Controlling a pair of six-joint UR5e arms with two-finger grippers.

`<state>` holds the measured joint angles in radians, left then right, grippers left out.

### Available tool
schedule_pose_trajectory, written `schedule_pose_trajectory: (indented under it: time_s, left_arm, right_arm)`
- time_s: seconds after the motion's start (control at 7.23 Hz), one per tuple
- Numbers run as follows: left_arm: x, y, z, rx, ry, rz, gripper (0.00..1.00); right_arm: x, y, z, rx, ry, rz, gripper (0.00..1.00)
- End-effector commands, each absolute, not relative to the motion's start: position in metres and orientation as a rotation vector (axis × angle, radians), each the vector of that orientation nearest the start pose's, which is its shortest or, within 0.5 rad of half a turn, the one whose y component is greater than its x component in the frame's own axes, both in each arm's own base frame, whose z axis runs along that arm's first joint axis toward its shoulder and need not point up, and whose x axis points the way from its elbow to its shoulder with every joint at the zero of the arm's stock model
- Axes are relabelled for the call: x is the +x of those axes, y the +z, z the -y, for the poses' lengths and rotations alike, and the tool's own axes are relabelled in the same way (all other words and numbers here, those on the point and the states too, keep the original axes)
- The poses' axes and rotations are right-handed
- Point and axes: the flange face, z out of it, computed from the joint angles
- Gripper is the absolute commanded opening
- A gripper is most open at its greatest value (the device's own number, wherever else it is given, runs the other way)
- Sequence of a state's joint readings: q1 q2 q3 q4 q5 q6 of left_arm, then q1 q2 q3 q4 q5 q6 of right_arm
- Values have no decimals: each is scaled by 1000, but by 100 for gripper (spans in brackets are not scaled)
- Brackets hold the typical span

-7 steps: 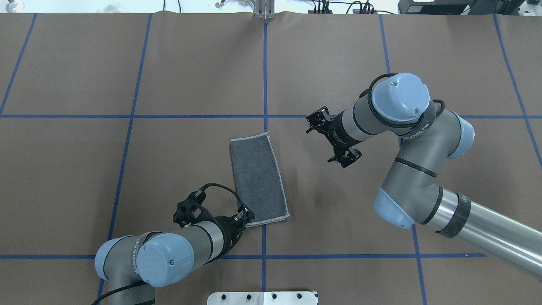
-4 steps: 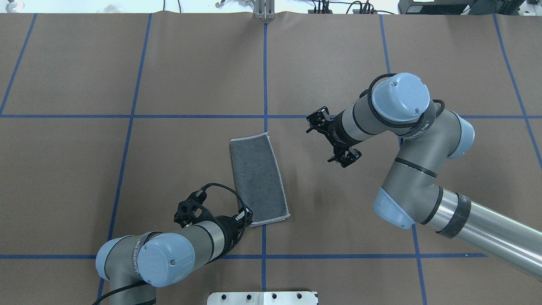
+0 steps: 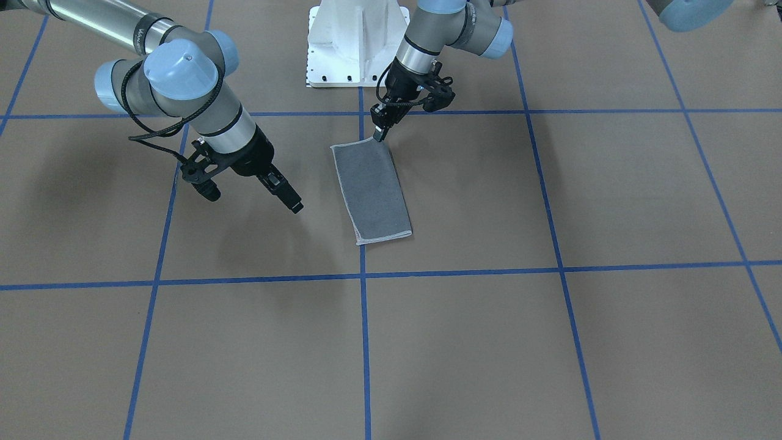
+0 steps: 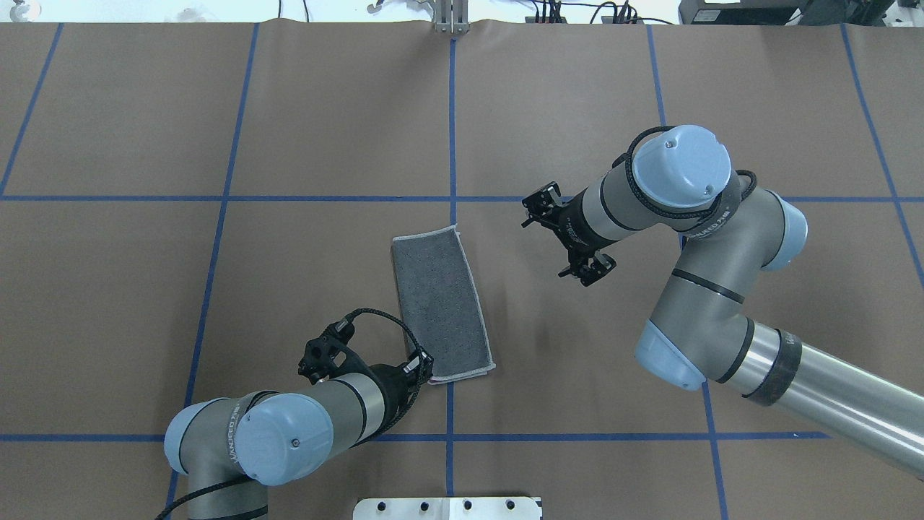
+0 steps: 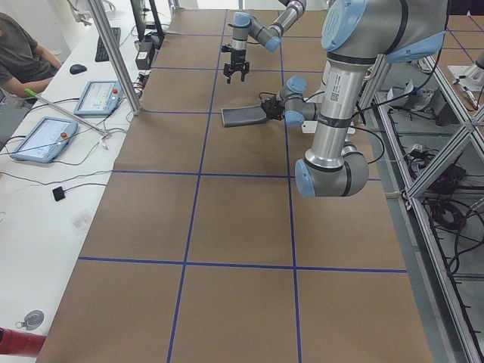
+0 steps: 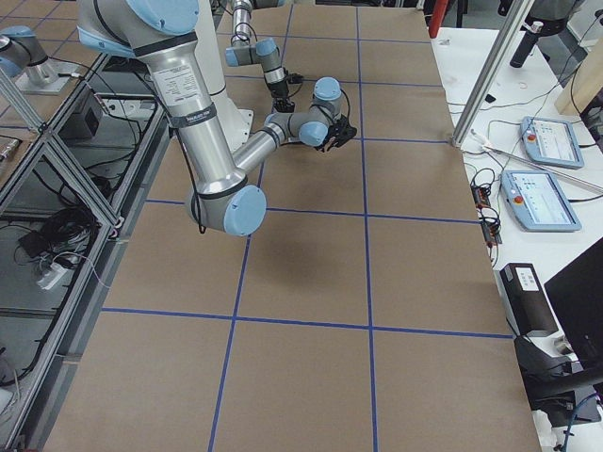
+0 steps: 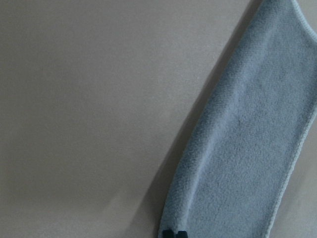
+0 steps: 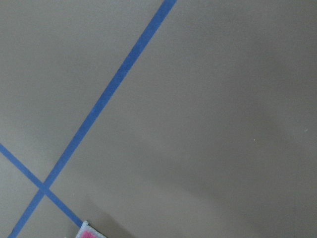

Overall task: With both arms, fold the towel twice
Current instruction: 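Lower the left gripper onto the strip's end nearest the robot and grasp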

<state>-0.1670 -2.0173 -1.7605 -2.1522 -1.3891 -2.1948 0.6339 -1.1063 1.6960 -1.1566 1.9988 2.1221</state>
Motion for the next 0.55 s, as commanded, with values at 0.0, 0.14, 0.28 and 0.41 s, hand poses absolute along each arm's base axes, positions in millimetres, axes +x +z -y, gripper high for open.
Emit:
schedule_pose_trajectory:
  time_s: [0.0,0.14,0.28,0.41]
  left_arm:
    - [587,251,258,-99,-768,-1261,0]
    - [584,250,260,-108,-756,-1261,0]
    - [582,255,263,-113,-755,-1250,0]
    - [582,258,264,-106,-739,-1241,0]
  right_arm:
    - [-466,290,458,-360,855,1035,100]
    - [-467,291,458,-361,856,1032,100]
    - [-467,291,458,-361,856,1032,100]
    - [-467,291,458,-361,856,1032,100]
